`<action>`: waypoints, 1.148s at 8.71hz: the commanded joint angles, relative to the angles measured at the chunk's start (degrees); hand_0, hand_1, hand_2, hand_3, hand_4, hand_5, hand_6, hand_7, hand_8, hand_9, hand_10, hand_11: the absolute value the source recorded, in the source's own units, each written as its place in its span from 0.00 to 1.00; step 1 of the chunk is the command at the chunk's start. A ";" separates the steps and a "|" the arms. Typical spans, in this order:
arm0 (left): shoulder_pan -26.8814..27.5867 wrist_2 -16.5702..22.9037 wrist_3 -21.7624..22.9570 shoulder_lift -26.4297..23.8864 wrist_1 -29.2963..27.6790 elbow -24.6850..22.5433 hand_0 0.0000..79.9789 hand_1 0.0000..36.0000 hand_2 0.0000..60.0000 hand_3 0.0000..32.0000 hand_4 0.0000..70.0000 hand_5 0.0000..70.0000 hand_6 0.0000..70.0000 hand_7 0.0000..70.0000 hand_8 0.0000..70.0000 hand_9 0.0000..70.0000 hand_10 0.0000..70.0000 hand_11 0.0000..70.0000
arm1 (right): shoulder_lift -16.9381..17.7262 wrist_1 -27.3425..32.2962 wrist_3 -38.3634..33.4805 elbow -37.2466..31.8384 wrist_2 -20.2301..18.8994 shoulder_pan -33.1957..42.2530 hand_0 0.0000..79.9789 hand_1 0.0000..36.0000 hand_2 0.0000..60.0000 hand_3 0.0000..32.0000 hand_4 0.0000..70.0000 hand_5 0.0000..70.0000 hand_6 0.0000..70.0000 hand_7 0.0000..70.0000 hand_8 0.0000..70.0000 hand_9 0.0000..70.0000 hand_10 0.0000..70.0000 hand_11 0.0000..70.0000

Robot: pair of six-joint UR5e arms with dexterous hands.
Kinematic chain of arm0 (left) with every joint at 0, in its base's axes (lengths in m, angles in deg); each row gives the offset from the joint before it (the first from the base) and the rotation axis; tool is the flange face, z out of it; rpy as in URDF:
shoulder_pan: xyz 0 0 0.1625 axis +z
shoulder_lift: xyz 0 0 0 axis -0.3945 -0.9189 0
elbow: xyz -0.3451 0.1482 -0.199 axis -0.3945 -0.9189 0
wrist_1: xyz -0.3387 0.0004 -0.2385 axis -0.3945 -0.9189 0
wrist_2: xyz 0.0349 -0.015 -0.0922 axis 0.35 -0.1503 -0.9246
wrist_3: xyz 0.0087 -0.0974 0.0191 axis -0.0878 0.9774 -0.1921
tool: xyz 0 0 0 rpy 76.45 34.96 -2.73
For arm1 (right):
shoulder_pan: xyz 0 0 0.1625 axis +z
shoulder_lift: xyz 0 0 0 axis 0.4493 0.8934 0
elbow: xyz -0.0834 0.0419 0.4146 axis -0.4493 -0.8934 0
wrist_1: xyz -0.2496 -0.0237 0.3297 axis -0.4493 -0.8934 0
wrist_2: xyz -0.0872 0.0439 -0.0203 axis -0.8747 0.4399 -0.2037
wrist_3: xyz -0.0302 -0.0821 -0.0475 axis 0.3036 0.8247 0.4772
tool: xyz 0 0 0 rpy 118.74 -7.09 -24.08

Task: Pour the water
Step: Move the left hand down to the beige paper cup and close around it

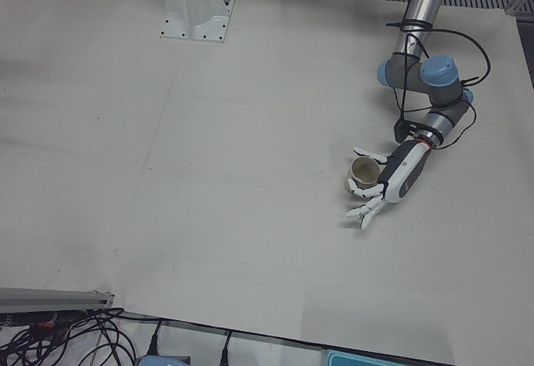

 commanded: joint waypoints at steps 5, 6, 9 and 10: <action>-0.09 -1.14 7.88 0.22 4.65 -3.10 1.00 1.00 1.00 0.00 1.00 1.00 0.19 0.30 0.07 0.07 0.13 0.24 | 3.10 1.33 -0.79 -2.08 -0.12 1.57 0.69 0.64 0.12 0.59 0.00 0.08 0.00 0.05 0.00 0.00 0.00 0.00; -0.09 -1.05 9.55 0.66 7.64 -5.99 1.00 1.00 1.00 0.00 1.00 1.00 0.19 0.30 0.07 0.07 0.12 0.23 | 2.94 7.34 -0.70 -9.23 -0.12 1.31 0.69 0.65 0.11 0.51 0.00 0.08 0.00 0.00 0.00 0.00 0.00 0.00; -0.09 -1.05 13.87 1.01 15.55 -14.17 1.00 1.00 1.00 0.00 1.00 1.00 0.19 0.29 0.07 0.06 0.12 0.23 | -6.17 28.55 0.09 -38.95 -0.11 0.34 0.71 0.69 0.14 0.36 0.00 0.10 0.00 0.00 0.00 0.00 0.00 0.00; -0.09 -1.14 14.48 1.02 16.79 -15.59 1.00 1.00 1.00 0.00 1.00 1.00 0.18 0.29 0.07 0.06 0.12 0.23 | -7.69 28.59 0.52 -40.05 -0.29 -0.01 0.72 0.71 0.17 0.33 0.00 0.10 0.00 0.03 0.00 0.00 0.00 0.00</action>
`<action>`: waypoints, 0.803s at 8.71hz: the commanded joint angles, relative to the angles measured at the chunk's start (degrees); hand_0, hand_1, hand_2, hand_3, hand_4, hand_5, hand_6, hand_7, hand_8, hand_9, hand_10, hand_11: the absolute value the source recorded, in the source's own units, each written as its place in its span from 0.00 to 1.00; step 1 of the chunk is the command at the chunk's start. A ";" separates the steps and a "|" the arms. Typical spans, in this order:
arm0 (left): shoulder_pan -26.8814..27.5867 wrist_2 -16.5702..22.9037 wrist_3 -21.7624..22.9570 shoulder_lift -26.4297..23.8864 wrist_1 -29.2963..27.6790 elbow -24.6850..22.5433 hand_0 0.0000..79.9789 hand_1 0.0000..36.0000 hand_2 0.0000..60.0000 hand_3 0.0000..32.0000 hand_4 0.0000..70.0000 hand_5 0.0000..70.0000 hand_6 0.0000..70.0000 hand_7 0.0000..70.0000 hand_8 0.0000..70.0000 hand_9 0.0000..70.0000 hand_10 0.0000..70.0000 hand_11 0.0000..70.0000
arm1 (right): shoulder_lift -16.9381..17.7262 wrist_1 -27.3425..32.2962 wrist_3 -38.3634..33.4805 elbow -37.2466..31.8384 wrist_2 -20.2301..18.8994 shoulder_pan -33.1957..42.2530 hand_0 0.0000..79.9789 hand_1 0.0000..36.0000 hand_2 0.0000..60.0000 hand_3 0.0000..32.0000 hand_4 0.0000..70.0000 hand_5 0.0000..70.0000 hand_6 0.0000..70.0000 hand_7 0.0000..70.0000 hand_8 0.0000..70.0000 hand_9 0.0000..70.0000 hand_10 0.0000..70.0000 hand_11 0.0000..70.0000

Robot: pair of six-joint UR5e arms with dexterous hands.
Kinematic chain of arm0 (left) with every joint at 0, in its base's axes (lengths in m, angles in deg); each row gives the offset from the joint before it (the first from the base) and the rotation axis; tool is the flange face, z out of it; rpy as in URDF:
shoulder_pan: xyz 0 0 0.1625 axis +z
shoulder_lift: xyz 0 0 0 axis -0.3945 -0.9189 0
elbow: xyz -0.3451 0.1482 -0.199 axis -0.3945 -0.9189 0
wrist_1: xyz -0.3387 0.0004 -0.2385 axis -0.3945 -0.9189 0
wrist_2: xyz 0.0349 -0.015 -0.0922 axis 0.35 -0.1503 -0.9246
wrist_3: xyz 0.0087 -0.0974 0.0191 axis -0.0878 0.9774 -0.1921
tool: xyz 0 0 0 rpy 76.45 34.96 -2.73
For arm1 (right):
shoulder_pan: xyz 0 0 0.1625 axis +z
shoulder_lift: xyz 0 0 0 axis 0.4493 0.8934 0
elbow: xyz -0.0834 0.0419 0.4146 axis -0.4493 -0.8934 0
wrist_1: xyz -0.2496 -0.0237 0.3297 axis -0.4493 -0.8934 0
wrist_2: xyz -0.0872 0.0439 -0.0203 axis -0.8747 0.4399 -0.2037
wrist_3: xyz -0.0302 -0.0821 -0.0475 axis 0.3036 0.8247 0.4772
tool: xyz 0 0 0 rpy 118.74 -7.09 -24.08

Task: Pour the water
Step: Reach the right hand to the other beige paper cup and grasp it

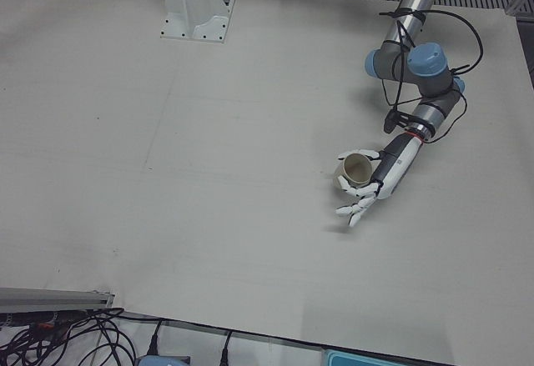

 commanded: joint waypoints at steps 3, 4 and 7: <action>0.00 -0.67 2.56 0.14 4.75 -5.77 1.00 1.00 1.00 0.00 1.00 1.00 0.18 0.29 0.07 0.07 0.12 0.23 | -7.07 6.20 7.95 -12.22 0.18 -3.61 0.80 0.86 0.20 0.16 0.00 0.12 0.00 0.00 0.00 0.00 0.00 0.00; 0.00 -0.85 2.56 0.31 4.75 -5.68 1.00 1.00 1.00 0.00 1.00 1.00 0.18 0.29 0.07 0.07 0.12 0.23 | -8.99 6.20 8.15 -13.97 0.27 -5.02 0.78 0.81 0.17 0.16 0.00 0.11 0.00 0.00 0.00 0.00 0.00 0.00; 0.00 -0.94 3.62 0.49 4.92 -5.68 1.00 1.00 1.00 0.00 1.00 1.00 0.18 0.29 0.07 0.07 0.12 0.23 | -12.25 5.85 9.98 -15.48 2.19 -13.19 0.79 0.85 0.19 0.24 0.00 0.11 0.00 0.02 0.00 0.00 0.00 0.00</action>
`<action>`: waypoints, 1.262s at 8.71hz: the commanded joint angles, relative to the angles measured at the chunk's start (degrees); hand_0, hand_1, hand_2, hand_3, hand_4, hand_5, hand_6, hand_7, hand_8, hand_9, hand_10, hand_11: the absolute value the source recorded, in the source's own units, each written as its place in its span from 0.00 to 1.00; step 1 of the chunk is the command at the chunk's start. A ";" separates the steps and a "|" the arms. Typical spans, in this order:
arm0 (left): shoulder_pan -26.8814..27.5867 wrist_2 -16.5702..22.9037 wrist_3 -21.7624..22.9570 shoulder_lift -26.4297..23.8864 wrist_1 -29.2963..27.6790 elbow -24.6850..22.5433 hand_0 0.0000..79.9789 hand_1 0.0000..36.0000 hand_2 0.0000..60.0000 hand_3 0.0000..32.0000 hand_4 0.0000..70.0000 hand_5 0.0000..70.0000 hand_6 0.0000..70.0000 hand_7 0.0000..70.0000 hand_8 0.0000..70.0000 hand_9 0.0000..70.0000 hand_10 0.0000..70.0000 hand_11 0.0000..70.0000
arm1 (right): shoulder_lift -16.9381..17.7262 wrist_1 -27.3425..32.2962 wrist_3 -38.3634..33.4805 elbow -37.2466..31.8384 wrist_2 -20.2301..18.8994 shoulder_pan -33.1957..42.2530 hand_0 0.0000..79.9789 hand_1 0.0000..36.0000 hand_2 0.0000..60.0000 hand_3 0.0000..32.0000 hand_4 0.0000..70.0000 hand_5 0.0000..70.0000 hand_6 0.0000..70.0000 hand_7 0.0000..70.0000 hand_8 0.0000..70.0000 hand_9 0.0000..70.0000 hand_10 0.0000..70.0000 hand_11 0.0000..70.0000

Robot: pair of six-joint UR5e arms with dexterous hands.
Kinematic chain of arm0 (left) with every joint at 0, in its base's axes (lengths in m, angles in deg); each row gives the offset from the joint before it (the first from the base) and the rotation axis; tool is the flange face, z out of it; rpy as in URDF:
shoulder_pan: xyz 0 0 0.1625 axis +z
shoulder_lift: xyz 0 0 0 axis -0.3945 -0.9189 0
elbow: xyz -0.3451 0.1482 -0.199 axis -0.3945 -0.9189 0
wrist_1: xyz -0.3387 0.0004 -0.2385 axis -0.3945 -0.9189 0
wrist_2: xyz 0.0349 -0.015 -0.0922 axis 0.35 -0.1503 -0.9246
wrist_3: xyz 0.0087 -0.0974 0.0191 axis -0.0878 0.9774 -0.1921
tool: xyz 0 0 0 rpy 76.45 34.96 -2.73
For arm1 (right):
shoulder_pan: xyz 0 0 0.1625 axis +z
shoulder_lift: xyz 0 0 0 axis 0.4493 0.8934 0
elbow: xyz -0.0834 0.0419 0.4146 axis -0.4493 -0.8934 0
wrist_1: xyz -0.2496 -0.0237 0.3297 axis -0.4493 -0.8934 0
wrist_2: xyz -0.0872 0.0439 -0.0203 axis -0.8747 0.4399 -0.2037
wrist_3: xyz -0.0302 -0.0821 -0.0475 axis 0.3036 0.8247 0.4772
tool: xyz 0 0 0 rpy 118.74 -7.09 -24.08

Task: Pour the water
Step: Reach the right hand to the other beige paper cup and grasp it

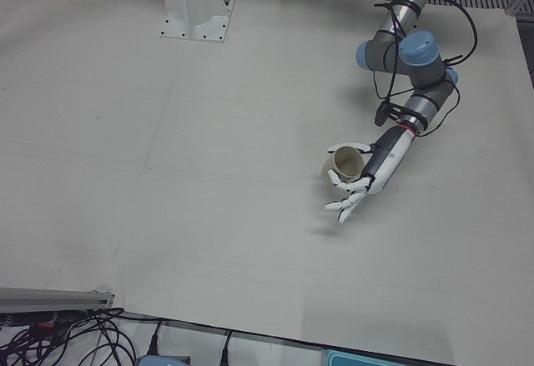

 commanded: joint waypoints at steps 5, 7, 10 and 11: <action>-0.09 -0.81 1.70 3.21 -1.85 -0.07 1.00 1.00 1.00 0.00 1.00 1.00 0.18 0.28 0.07 0.07 0.12 0.23 | -2.51 -0.35 2.00 2.19 7.18 -12.79 0.94 0.93 0.21 0.32 0.00 0.13 0.02 0.10 0.00 0.00 0.00 0.00; -0.09 -0.81 1.70 3.22 -2.04 0.01 1.00 1.00 1.00 0.00 1.00 1.00 0.18 0.28 0.08 0.07 0.12 0.23 | -2.42 -0.44 2.00 4.39 7.27 -12.79 1.00 0.98 0.26 0.34 0.01 0.14 0.04 0.18 0.00 0.02 0.00 0.00; -0.18 -0.81 1.79 4.79 -3.52 -0.07 1.00 1.00 1.00 0.00 1.00 1.00 0.18 0.28 0.08 0.07 0.12 0.23 | -2.34 -1.22 1.83 4.93 7.27 -12.61 1.00 1.00 0.34 0.34 0.11 0.18 0.16 0.42 0.02 0.06 0.00 0.00; -0.18 -0.81 1.88 5.15 -3.88 -0.25 1.00 1.00 1.00 0.00 1.00 1.00 0.18 0.28 0.08 0.07 0.12 0.23 | -2.25 -1.58 1.74 4.93 7.27 -12.53 1.00 1.00 0.38 0.38 0.14 0.23 0.27 0.63 0.18 0.29 0.01 0.06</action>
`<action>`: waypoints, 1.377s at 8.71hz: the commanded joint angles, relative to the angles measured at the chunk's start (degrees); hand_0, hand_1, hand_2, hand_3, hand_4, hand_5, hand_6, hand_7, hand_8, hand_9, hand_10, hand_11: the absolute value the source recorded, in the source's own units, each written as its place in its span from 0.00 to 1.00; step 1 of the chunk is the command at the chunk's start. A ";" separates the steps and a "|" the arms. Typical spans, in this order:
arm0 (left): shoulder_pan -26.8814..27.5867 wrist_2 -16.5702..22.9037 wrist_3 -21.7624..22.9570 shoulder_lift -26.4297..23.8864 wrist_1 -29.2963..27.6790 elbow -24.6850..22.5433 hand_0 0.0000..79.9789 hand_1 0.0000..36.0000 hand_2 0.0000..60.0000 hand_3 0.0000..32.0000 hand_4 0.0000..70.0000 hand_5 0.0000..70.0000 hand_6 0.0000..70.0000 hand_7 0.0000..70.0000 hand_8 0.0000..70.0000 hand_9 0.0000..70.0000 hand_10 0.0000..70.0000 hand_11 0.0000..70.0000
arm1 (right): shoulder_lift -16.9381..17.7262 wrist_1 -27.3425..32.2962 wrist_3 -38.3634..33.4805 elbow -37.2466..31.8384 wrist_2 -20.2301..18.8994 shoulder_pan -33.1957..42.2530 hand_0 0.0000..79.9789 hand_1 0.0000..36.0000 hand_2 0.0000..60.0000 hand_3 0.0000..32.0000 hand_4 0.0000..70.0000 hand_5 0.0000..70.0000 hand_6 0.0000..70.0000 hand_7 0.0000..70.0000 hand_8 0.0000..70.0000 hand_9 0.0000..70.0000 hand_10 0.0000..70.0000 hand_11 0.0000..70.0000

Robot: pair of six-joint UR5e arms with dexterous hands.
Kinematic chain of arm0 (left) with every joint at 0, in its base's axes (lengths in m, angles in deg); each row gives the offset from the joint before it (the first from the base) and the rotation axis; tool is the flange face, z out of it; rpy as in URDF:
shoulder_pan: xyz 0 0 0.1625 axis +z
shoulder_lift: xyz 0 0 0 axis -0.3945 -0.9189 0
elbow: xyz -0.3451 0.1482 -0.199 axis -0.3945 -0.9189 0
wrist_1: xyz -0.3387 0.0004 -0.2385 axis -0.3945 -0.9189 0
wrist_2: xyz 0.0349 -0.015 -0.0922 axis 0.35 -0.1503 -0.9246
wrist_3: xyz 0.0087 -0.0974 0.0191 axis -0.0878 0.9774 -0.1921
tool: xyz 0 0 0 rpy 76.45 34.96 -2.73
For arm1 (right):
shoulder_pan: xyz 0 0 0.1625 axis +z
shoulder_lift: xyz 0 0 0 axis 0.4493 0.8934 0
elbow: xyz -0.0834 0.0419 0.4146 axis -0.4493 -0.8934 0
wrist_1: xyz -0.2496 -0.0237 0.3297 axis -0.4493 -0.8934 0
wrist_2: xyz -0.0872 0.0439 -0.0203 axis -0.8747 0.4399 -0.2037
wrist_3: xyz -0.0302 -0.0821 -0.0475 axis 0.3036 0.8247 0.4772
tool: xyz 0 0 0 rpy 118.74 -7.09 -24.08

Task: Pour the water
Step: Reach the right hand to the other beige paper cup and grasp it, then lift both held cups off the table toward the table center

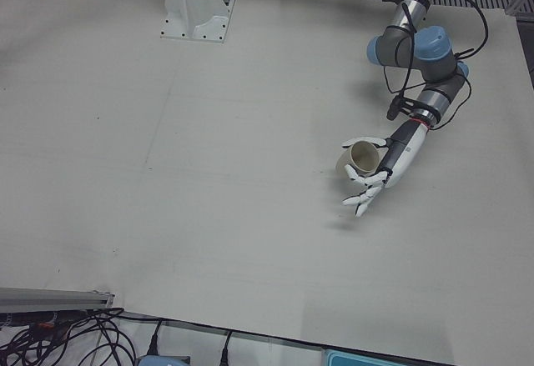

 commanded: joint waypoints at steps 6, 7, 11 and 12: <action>0.15 0.35 -0.23 1.87 0.91 -4.39 1.00 1.00 1.00 0.00 1.00 1.00 0.18 0.28 0.08 0.07 0.12 0.23 | 5.05 -4.01 -1.48 9.07 -0.17 6.16 1.00 1.00 1.00 0.68 0.26 0.39 0.69 1.00 0.67 0.90 0.42 0.66; 0.33 0.52 -0.67 1.87 4.32 -8.42 1.00 1.00 1.00 0.00 1.00 1.00 0.18 0.29 0.07 0.06 0.12 0.23 | 8.03 -11.18 -2.88 18.61 -1.04 9.76 1.00 1.00 1.00 0.64 0.29 0.39 0.71 1.00 0.66 0.89 0.40 0.65; 9.52 0.79 -1.72 -8.70 22.55 -16.35 1.00 1.00 1.00 0.00 1.00 1.00 0.20 0.29 0.07 0.06 0.11 0.22 | 5.54 -54.76 -3.06 55.64 -16.09 25.89 1.00 1.00 1.00 0.28 0.49 0.38 0.81 1.00 0.66 0.89 0.37 0.61; 11.73 0.79 -3.73 -15.11 28.63 -16.72 1.00 1.00 1.00 0.00 1.00 1.00 0.20 0.30 0.07 0.06 0.11 0.21 | 2.38 -61.89 -3.15 61.80 -14.60 26.06 1.00 1.00 1.00 0.21 0.49 0.38 0.82 1.00 0.66 0.88 0.37 0.60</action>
